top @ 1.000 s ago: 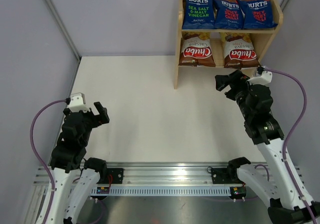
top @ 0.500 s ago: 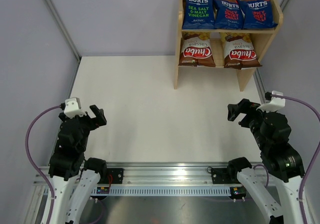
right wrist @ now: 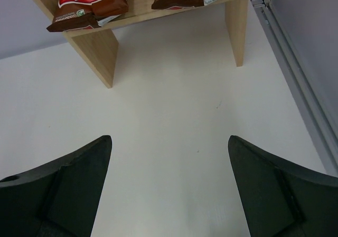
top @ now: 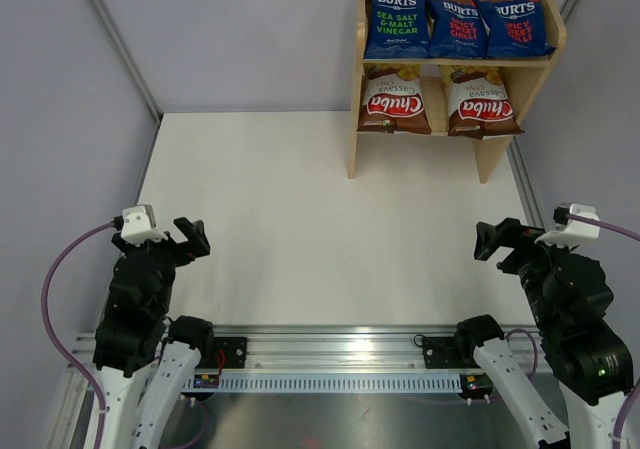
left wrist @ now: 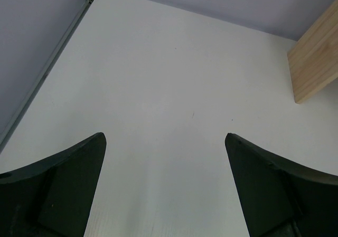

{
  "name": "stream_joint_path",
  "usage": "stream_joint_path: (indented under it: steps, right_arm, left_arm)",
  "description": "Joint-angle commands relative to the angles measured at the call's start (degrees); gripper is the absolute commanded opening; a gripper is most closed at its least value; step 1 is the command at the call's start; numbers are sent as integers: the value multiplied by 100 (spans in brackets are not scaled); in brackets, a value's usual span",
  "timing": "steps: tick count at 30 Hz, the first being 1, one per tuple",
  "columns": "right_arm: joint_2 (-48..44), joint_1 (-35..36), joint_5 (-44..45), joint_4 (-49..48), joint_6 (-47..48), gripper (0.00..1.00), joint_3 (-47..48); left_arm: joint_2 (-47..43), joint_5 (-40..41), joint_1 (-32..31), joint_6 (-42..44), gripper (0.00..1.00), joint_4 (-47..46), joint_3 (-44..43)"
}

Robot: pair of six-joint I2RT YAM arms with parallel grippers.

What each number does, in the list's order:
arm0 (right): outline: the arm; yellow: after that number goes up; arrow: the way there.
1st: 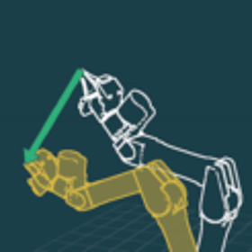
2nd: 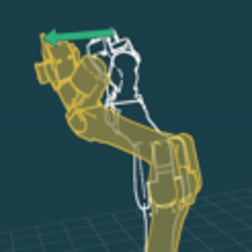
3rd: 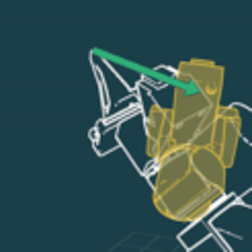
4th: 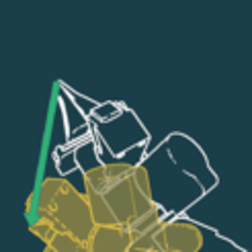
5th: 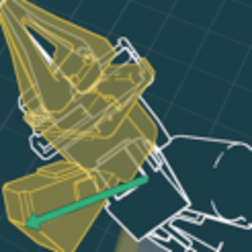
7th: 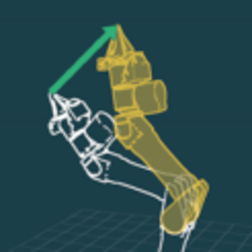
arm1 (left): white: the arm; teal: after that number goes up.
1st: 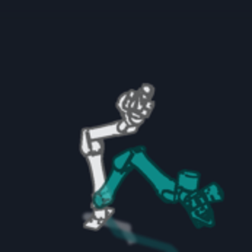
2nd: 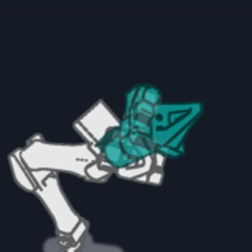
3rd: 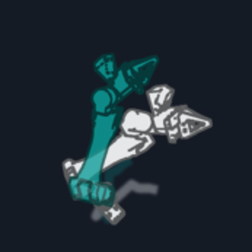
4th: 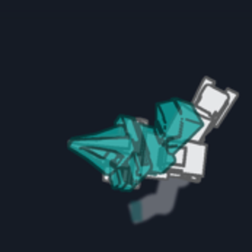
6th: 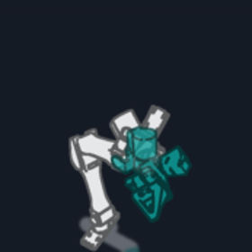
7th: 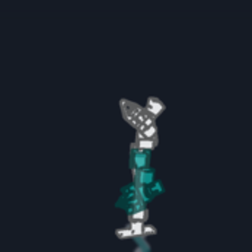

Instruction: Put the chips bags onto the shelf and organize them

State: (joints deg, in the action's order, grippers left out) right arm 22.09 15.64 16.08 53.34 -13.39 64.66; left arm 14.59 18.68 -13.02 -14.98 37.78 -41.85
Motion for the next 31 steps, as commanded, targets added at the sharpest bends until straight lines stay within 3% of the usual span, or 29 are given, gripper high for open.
stream_joint_path:
  steps: [1, 31]
  right_arm:
    - [-64, 18, 362, 10, 266, 99, -164]
    - [-91, 18, 27, -263, 170, 99, -402]
  left_arm:
    - [-62, 93, -17, 92, 99, -227, 18]
    - [-70, 66, -17, 110, 99, -253, 36]
